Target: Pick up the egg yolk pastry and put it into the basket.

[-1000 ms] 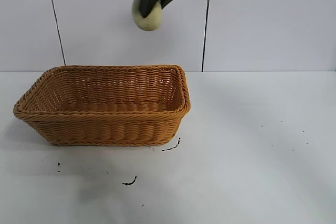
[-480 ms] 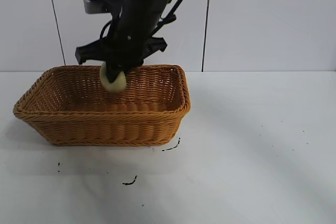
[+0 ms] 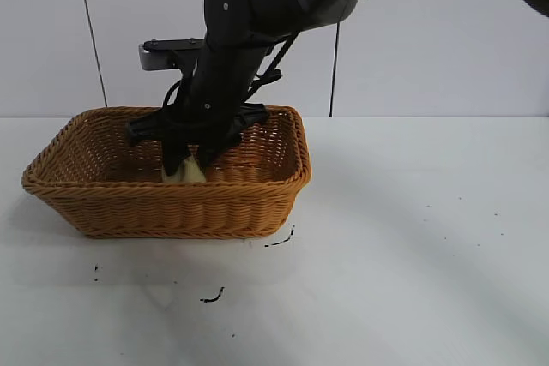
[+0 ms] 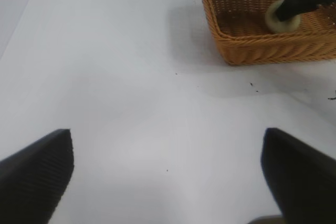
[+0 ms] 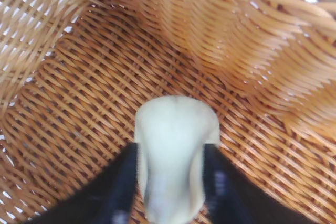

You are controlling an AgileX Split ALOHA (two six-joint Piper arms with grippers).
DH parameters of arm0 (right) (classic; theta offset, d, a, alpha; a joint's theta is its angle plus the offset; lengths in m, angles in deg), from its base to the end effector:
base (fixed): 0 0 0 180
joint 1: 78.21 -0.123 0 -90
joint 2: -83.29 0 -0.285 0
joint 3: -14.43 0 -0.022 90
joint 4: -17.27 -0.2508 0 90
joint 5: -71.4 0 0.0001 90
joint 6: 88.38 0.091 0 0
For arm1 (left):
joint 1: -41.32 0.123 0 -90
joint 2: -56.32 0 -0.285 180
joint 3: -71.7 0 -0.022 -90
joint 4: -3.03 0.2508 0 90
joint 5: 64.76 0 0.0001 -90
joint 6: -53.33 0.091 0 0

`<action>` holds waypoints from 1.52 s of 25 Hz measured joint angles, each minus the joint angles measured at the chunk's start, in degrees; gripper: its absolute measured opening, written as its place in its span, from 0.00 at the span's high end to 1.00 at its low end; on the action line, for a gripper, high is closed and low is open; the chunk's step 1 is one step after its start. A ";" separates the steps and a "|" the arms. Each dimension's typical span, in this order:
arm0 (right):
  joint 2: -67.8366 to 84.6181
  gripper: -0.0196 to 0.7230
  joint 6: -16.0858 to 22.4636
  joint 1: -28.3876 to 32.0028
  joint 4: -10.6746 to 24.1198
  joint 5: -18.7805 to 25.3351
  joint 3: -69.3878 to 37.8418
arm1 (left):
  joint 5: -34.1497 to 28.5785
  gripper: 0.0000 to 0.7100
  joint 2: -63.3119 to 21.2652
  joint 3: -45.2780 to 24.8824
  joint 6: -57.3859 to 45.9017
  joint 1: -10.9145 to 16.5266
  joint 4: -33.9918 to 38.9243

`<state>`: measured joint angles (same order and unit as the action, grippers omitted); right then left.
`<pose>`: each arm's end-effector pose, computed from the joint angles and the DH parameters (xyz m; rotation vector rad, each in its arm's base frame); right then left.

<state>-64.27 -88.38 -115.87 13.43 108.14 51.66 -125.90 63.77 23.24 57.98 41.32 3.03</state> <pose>0.4195 0.3284 0.1331 -0.7867 2.4755 0.3165 -0.0062 0.0000 0.2773 0.0829 2.0416 0.0507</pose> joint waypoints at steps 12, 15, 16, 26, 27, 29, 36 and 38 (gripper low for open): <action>2.81 0.12 0.00 0.00 3.85 18.53 18.16 | 0.00 0.02 0.00 0.00 0.00 0.00 0.00; 2.93 0.12 1.37 0.79 3.85 22.41 21.12 | 0.00 0.02 0.00 0.00 0.00 0.00 0.00; 2.93 0.12 1.70 1.21 3.85 23.16 21.56 | 0.00 0.02 0.00 0.00 0.00 0.00 0.00; 2.93 0.12 1.44 11.10 4.45 29.41 21.70 | 0.00 0.02 0.00 0.00 0.00 0.00 0.00; 2.93 0.12 1.38 12.43 4.49 29.86 21.70 | 0.00 0.02 0.00 0.00 0.00 0.00 0.00; 2.93 0.12 1.21 15.79 4.49 30.27 21.70 | 0.00 0.02 0.00 0.00 0.00 0.00 0.00; 2.93 0.12 1.21 27.36 4.63 31.54 21.72 | 0.00 0.02 0.00 0.00 0.00 0.00 0.00; 2.93 0.12 1.21 30.04 4.63 31.77 21.72 | 0.00 0.02 0.00 0.00 0.00 0.00 0.00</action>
<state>-61.34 -87.17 -85.83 18.06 139.91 73.38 -125.90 63.77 23.24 57.98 41.32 3.03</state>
